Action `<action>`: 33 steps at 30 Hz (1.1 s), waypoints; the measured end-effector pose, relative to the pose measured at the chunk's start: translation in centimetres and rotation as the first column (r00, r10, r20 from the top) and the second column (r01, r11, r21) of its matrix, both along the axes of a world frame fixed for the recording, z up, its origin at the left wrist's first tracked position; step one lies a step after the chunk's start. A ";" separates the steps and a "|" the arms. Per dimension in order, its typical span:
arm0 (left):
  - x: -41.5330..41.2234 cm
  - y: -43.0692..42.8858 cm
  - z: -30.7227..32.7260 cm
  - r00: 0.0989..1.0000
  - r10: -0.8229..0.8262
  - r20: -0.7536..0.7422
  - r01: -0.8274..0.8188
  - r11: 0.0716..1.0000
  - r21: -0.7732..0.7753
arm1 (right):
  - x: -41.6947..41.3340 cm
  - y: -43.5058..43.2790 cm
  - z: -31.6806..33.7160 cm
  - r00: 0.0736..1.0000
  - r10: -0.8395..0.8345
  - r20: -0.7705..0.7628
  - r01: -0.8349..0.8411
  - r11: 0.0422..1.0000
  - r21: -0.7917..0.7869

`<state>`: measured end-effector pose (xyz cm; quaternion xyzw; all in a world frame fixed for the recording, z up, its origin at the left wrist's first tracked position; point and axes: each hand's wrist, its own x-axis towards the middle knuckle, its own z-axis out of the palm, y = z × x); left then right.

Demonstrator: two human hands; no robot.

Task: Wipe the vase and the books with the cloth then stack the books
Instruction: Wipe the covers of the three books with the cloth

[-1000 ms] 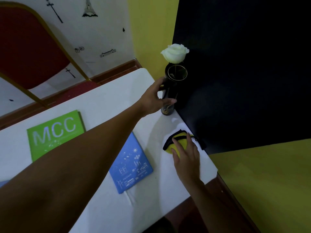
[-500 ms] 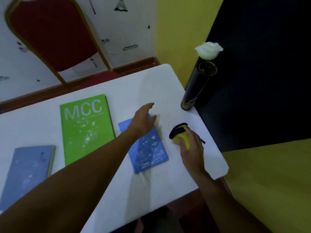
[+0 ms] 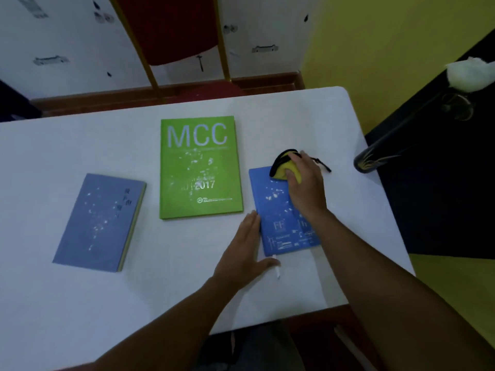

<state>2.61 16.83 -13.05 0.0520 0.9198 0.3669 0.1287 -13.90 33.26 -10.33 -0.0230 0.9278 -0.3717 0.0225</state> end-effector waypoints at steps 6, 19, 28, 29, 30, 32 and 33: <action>0.2 0.5 -2.1 1.000 -0.024 -0.017 0.024 0.999 -0.043 | 1.3 -1.7 -2.4 0.936 0.349 -0.054 -0.333 0.923 0.194; 0.9 0.6 -2.8 0.994 -0.028 -0.101 0.017 0.993 -0.115 | 13.8 7.4 -1.6 0.809 0.575 -0.121 -0.547 0.812 0.203; 0.7 0.9 -2.6 0.998 -0.039 -0.050 0.030 0.987 -0.159 | 0.7 3.1 -0.5 0.849 0.528 -0.024 -0.494 0.809 0.319; 0.7 0.9 -2.5 0.998 -0.035 -0.044 0.027 0.987 -0.158 | -0.1 2.1 -0.7 0.853 0.522 0.004 -0.498 0.813 0.302; 0.7 0.9 -2.5 0.999 -0.029 -0.040 0.022 0.987 -0.160 | -0.3 1.3 -0.9 0.849 0.529 0.016 -0.510 0.810 0.290; 0.7 0.8 -2.4 0.999 -0.022 -0.041 0.015 0.987 -0.163 | 1.3 0.6 -1.2 0.826 0.564 0.000 -0.541 0.792 0.282; 0.6 0.7 -2.4 0.999 -0.023 -0.047 0.016 0.987 -0.158 | 3.0 0.8 -1.5 0.815 0.580 -0.015 -0.554 0.785 0.278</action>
